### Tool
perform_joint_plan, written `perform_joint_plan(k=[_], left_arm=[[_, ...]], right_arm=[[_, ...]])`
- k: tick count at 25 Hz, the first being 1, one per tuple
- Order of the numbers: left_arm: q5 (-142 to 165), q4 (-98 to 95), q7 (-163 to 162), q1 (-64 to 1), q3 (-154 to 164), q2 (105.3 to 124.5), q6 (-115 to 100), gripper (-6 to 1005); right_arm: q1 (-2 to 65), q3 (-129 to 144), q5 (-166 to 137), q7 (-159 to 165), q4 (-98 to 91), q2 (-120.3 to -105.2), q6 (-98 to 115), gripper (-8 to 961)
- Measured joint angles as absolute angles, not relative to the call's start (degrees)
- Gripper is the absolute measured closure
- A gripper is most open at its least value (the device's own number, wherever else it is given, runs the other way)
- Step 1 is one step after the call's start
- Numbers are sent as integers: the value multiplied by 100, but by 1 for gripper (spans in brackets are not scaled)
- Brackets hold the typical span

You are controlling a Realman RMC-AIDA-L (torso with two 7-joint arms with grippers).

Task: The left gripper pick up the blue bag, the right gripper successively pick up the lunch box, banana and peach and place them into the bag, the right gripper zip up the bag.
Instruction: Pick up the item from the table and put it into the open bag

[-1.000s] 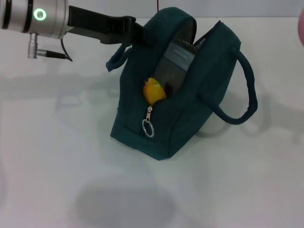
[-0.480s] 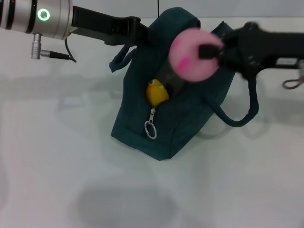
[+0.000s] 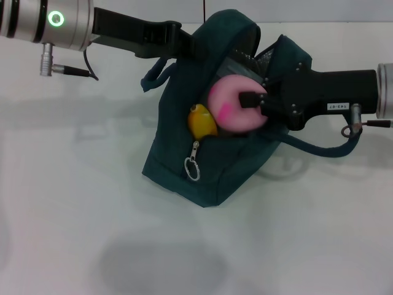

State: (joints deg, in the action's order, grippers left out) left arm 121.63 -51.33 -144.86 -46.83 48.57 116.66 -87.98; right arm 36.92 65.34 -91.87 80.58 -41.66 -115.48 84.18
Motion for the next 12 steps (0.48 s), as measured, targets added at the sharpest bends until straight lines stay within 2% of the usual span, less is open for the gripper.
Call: perform_joint_plan(k=[12], left_arm=[[12163,-5133,-14496,-4677,4861,11664,-8882,945]], right_arm=[[3629,6612,-9155,8493,-4069,-11565,7602,862]])
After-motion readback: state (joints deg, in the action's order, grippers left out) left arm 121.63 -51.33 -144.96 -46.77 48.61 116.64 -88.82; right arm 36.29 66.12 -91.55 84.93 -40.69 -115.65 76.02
